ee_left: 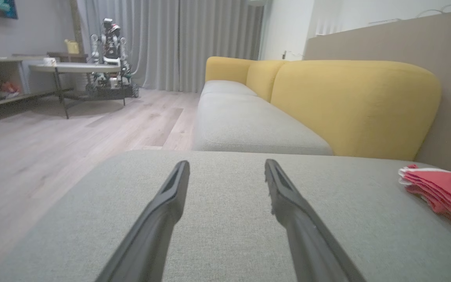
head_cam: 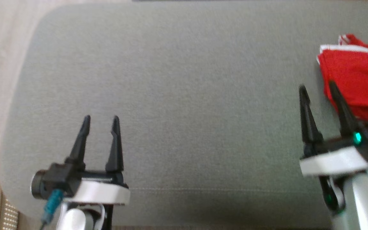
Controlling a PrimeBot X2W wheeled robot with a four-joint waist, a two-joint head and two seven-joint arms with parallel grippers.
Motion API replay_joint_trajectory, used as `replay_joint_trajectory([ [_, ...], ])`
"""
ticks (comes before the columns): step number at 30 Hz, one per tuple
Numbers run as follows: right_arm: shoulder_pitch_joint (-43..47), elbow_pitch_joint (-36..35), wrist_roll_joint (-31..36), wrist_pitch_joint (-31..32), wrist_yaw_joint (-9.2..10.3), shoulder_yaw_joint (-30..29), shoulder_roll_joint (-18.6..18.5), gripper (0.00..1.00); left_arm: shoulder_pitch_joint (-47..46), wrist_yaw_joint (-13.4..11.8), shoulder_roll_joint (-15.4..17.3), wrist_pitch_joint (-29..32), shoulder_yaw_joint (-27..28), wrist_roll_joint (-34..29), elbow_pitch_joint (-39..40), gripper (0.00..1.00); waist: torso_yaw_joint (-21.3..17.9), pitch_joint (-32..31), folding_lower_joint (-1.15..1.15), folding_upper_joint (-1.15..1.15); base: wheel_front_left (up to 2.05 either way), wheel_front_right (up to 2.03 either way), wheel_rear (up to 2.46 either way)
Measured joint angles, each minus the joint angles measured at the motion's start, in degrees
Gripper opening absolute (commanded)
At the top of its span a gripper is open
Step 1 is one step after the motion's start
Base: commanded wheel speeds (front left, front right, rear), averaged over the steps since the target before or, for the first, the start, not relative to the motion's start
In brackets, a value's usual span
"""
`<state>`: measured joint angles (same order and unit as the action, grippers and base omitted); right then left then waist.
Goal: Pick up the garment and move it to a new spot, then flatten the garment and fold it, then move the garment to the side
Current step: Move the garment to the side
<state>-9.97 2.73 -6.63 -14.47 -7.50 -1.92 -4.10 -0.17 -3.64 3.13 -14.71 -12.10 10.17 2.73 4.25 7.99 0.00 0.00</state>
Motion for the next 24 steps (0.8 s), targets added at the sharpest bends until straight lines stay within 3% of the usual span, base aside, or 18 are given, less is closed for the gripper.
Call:
replay_joint_trajectory([
  [8, 17.0, -5.0, -1.4, 0.0, 0.00, -3.2, 1.5, 1.00, 7.6, 1.6, 0.0, 0.0, -1.1, -7.4, 2.5, 1.00, 3.7, -7.0, 0.00, 0.00, 0.00, 0.00, 0.00],
  [24, 20.4, -2.7, -4.5, 0.0, 0.00, -4.2, 1.7, 1.00, 11.8, 1.7, 0.6, 0.0, -1.8, -9.6, 0.3, 1.00, 4.6, -11.2, 0.00, 0.00, 0.00, 0.00, 0.00],
])
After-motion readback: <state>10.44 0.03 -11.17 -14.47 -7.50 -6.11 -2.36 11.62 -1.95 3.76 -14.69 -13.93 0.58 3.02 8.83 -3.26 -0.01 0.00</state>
